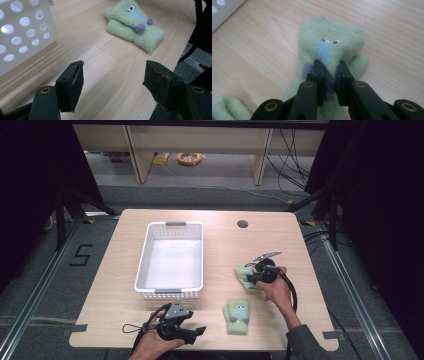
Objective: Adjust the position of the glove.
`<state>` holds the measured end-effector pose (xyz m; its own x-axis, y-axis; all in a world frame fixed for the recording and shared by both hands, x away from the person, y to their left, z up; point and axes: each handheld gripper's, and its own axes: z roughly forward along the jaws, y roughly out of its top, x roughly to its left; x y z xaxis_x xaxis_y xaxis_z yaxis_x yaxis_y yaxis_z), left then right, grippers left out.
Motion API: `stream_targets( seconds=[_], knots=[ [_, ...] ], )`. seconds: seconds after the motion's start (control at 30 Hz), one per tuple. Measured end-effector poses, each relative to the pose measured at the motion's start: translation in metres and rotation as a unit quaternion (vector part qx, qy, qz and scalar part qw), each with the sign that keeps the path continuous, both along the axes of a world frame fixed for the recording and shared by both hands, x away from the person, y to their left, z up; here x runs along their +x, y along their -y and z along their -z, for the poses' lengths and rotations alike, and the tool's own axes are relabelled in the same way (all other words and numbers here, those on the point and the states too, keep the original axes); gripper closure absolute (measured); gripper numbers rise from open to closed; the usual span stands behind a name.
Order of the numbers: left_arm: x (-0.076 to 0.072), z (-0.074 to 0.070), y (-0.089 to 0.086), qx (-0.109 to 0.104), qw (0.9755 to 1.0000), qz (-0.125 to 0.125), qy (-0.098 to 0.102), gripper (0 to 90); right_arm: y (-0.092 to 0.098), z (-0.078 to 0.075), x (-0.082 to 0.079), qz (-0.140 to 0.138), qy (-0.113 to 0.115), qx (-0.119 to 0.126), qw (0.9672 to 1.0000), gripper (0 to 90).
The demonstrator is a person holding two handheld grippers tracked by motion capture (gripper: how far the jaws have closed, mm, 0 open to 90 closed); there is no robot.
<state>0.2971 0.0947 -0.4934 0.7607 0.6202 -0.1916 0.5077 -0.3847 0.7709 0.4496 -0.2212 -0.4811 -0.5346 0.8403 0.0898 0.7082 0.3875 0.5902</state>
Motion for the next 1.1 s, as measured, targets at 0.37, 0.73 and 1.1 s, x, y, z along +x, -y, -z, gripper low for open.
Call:
stream_targets(
  seconds=[0.37,0.73,1.1],
  knots=[
    [0.000,0.001,0.000,-0.001,1.0000,-0.004,-0.004,31.6,0.007,-0.035,-0.040,-0.033,0.049,0.043,0.9974,81.5],
    [0.000,0.001,-0.001,0.008,1.0000,0.001,-0.004,31.5,0.003,-0.038,-0.058,-0.044,0.045,0.055,0.9965,81.5],
    [0.001,0.001,-0.001,0.007,1.0000,-0.004,-0.003,31.5,0.006,-0.048,-0.079,-0.052,0.048,0.060,0.9957,81.3]
  ],
)
